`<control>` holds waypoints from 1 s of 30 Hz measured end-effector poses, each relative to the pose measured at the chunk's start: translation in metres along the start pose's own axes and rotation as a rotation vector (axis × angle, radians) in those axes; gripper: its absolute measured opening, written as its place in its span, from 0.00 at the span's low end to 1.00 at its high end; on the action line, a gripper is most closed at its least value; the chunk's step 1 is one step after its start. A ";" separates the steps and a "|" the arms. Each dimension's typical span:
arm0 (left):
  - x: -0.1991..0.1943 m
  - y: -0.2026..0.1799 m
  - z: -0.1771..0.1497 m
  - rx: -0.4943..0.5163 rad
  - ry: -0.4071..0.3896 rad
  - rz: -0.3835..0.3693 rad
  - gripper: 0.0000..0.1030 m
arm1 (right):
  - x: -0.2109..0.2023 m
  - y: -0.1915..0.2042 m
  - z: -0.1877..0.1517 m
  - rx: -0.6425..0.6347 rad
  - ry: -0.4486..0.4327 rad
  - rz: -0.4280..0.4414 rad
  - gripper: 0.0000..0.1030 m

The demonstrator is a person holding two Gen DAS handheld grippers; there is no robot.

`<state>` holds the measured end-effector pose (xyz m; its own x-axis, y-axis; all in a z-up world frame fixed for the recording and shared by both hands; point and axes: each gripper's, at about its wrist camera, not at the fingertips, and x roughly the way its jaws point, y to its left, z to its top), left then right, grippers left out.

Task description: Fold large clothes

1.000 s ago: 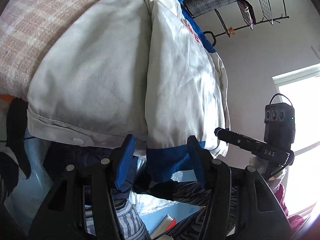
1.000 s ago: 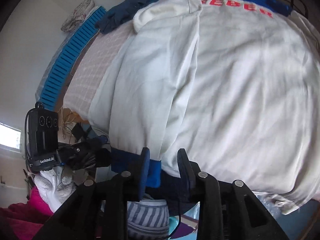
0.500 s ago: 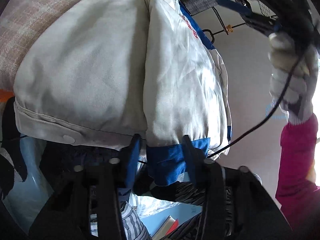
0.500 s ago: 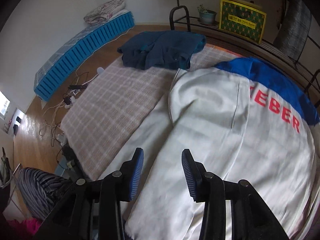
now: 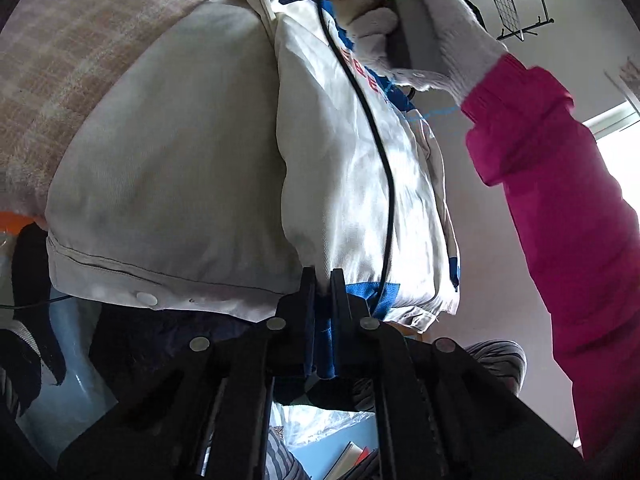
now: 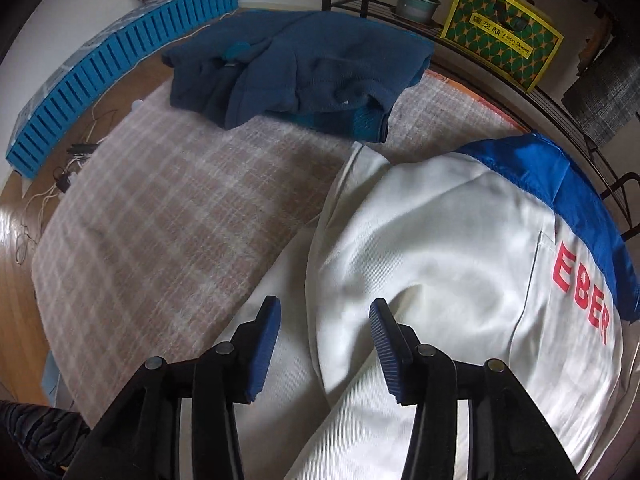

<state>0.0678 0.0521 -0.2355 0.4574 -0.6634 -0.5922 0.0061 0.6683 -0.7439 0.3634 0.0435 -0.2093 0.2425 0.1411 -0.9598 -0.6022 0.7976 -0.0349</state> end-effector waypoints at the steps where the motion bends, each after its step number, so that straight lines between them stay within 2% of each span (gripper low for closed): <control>1: -0.002 -0.001 -0.001 0.007 -0.003 0.002 0.04 | 0.008 0.002 0.003 -0.007 0.020 -0.036 0.38; 2: -0.004 -0.002 -0.001 0.016 -0.006 0.002 0.04 | 0.015 0.002 0.005 -0.007 0.038 -0.073 0.19; 3: -0.006 -0.004 -0.002 0.029 -0.011 0.006 0.03 | 0.020 0.001 0.007 0.001 0.054 -0.089 0.13; 6: -0.018 -0.007 -0.003 0.044 -0.034 0.021 0.03 | 0.009 -0.013 0.011 0.069 0.034 -0.044 0.04; 9: -0.037 -0.007 -0.006 0.071 -0.067 0.057 0.03 | -0.019 -0.036 0.020 0.162 -0.029 0.046 0.02; 11: -0.049 -0.009 -0.009 0.090 -0.092 0.084 0.03 | -0.036 -0.051 0.028 0.232 -0.074 0.126 0.02; 13: -0.064 -0.009 -0.010 0.105 -0.116 0.118 0.03 | -0.043 -0.059 0.035 0.286 -0.097 0.167 0.02; 15: -0.073 -0.005 -0.011 0.104 -0.132 0.174 0.03 | -0.038 -0.055 0.040 0.293 -0.102 0.187 0.02; 17: -0.079 0.002 -0.013 0.104 -0.134 0.193 0.03 | -0.026 -0.046 0.044 0.294 -0.098 0.196 0.02; 19: -0.083 0.007 -0.013 0.083 -0.128 0.237 0.07 | -0.011 -0.037 0.046 0.292 -0.086 0.222 0.03; 20: -0.084 0.010 -0.014 0.071 -0.123 0.235 0.21 | -0.004 -0.032 0.048 0.282 -0.078 0.239 0.10; 21: -0.087 0.013 -0.015 0.056 -0.130 0.232 0.38 | 0.004 -0.027 0.049 0.271 -0.066 0.255 0.21; 22: -0.089 0.014 -0.014 0.046 -0.143 0.229 0.44 | 0.010 -0.023 0.050 0.262 -0.056 0.266 0.27; 23: -0.091 0.018 -0.014 0.034 -0.149 0.231 0.47 | 0.012 -0.021 0.049 0.260 -0.062 0.271 0.29; 26: -0.090 0.028 -0.007 -0.033 -0.148 0.202 0.47 | 0.000 -0.026 0.042 0.265 -0.093 0.315 0.29; 30: -0.083 0.057 0.002 -0.165 -0.094 0.090 0.47 | -0.048 -0.046 0.016 0.255 -0.160 0.349 0.31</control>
<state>0.0320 0.1458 -0.2281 0.5303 -0.5640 -0.6330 -0.1806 0.6544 -0.7343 0.3920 0.0092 -0.1569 0.1845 0.4997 -0.8463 -0.4673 0.8022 0.3717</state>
